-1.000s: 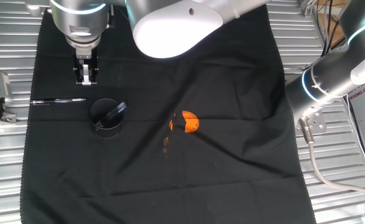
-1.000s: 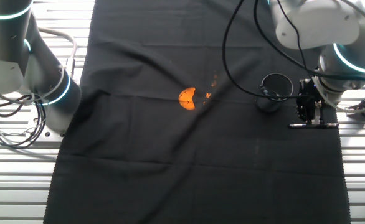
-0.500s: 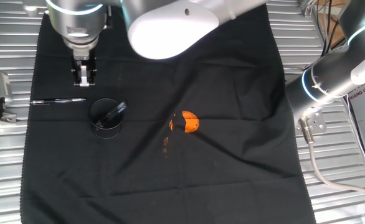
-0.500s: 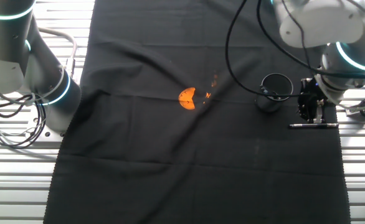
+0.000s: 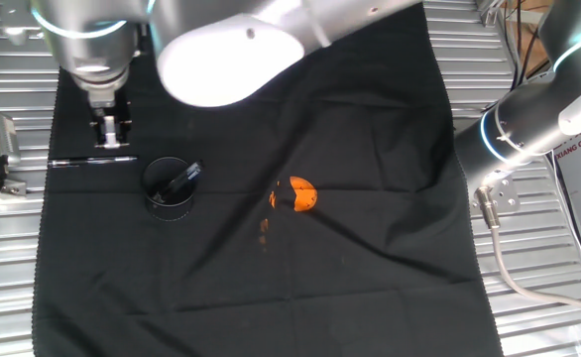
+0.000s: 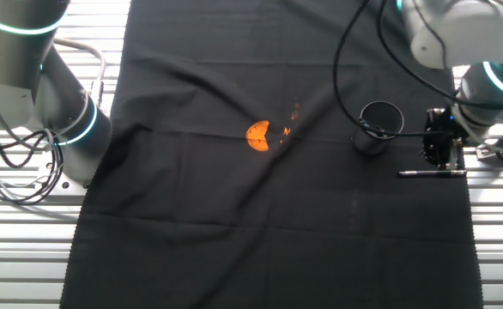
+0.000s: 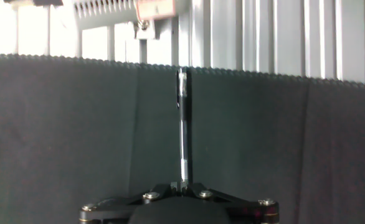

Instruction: Put the pen into the pen holder

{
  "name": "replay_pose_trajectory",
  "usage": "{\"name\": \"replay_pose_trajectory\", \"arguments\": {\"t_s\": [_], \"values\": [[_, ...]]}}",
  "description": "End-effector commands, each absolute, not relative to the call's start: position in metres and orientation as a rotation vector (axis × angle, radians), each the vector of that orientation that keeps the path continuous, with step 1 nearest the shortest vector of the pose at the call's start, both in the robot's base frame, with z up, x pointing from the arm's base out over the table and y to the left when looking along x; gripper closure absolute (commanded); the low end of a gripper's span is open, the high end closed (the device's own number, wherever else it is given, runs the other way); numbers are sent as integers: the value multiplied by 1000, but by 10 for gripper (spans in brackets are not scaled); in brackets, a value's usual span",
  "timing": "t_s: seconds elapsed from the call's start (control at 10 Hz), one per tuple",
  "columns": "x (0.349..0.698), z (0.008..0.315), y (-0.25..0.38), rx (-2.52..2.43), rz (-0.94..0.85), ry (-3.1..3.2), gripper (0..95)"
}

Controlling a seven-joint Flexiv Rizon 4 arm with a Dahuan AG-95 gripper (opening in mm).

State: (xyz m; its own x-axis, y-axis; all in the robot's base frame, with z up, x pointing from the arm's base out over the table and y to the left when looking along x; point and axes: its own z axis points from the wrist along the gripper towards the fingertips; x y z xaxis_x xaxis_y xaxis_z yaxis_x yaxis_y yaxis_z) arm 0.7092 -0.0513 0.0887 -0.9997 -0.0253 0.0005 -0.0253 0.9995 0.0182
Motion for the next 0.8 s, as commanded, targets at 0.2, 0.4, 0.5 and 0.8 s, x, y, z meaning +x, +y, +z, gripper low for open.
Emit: {"name": "replay_pose_trajectory", "arguments": {"t_s": [0.2,0.4,0.5,0.8], "values": [[724,80,-58,68,-52,-3174,950],[736,80,-59,67,-60,-3170,950],[743,79,-58,64,-59,-3169,950],[757,75,-61,76,-75,-3168,950]]}}
